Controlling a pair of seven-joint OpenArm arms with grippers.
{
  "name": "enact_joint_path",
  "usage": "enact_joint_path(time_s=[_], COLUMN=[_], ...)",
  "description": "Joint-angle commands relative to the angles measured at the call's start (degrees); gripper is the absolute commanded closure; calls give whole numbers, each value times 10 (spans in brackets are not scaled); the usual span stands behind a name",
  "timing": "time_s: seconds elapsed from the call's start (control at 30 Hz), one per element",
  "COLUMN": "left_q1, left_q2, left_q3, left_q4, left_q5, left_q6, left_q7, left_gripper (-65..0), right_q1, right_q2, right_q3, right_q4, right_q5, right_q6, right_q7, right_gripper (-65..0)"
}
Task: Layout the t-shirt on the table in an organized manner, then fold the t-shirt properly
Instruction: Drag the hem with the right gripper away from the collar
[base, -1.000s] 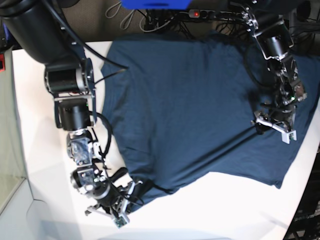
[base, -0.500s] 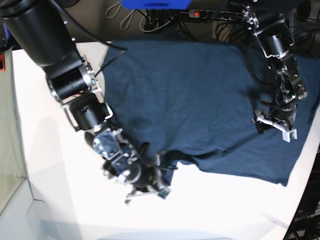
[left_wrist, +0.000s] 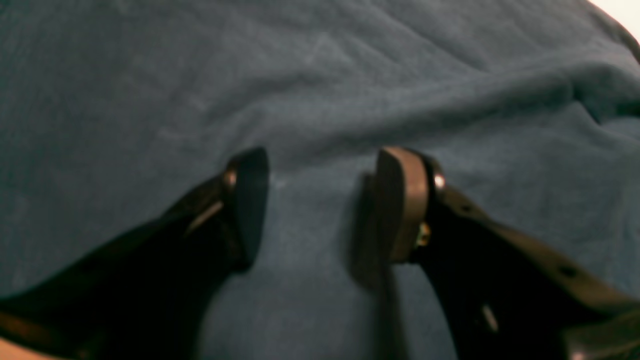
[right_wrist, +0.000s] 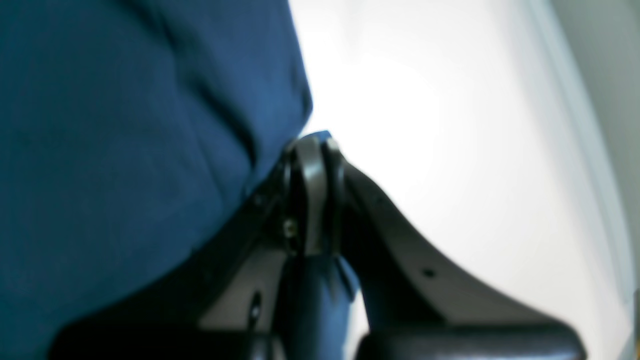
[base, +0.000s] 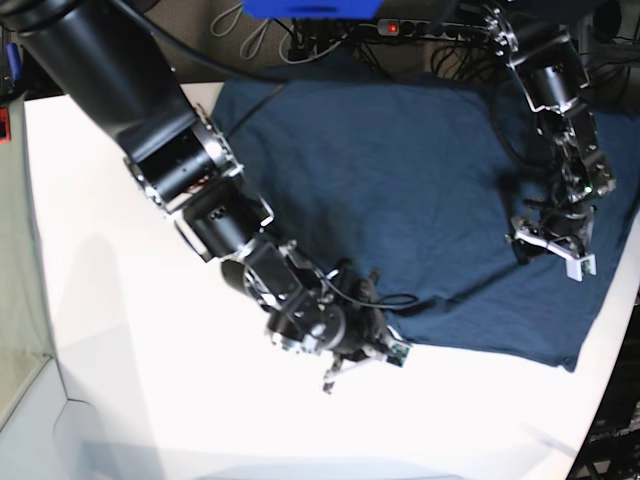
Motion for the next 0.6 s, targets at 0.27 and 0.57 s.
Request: enact_joint_path(time_s=[0.27,0.57], left_q1=[9,10], left_q2=[-2,-14], left_q3=[0,0], left_q4=[-5,-5], left_q5=[23,22], left_q6=[13,13], left_q7=[55,55], left_gripper=[-341,-341], right_q1=[56,69], right_q2=[31,37], right_q3=[16,160], right_q4=[-9,-10], right_q5=[6,5], right_q6=[-73,-87], right_q7=[17,12], right_gripper=[0,0])
